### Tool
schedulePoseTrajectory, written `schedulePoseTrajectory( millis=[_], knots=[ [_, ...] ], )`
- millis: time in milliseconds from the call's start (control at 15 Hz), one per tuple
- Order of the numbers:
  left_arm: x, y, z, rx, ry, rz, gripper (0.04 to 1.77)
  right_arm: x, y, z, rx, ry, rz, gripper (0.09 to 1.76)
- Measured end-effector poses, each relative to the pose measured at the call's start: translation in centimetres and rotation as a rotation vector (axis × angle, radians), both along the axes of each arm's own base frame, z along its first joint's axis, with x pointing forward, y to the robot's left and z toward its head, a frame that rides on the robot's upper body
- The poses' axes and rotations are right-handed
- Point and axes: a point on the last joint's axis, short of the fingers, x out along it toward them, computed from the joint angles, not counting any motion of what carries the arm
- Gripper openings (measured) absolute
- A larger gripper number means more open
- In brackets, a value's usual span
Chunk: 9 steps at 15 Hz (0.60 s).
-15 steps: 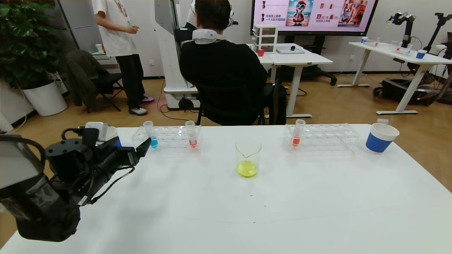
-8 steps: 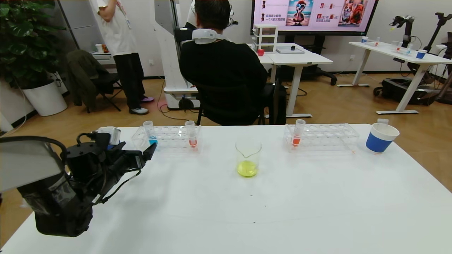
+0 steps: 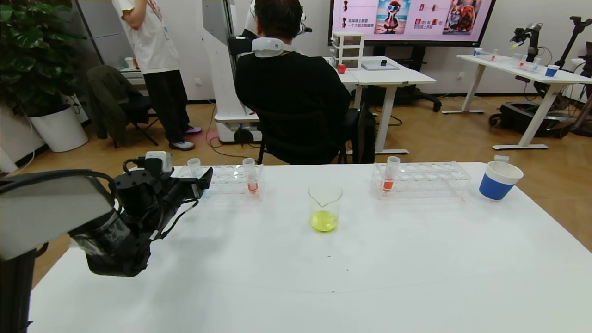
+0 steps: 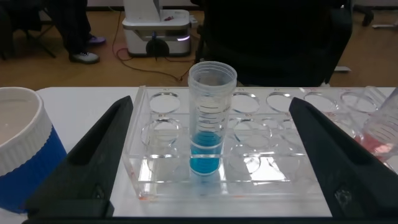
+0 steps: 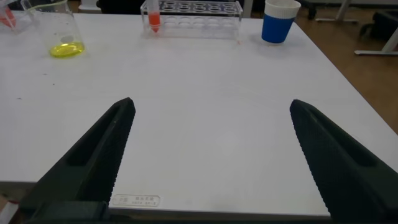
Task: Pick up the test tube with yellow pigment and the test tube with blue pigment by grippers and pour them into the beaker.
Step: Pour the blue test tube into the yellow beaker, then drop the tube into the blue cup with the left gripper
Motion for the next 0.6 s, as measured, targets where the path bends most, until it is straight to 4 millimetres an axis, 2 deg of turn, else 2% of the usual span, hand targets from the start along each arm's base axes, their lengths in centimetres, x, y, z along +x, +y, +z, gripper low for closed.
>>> schedulePoseTrajectory(
  millis=[267,600],
  knots=[
    [1.9,-0.1,-0.5,-0.001,-0.021,0.031,1.75,0.0,0.0,0.0,0.0,0.0,0.0,1.74],
    [2.4,-0.1,-1.0,-0.004,-0.022,0.034,1.74,0.0,0.0,0.0,0.0,0.0,0.0,1.74]
  ],
)
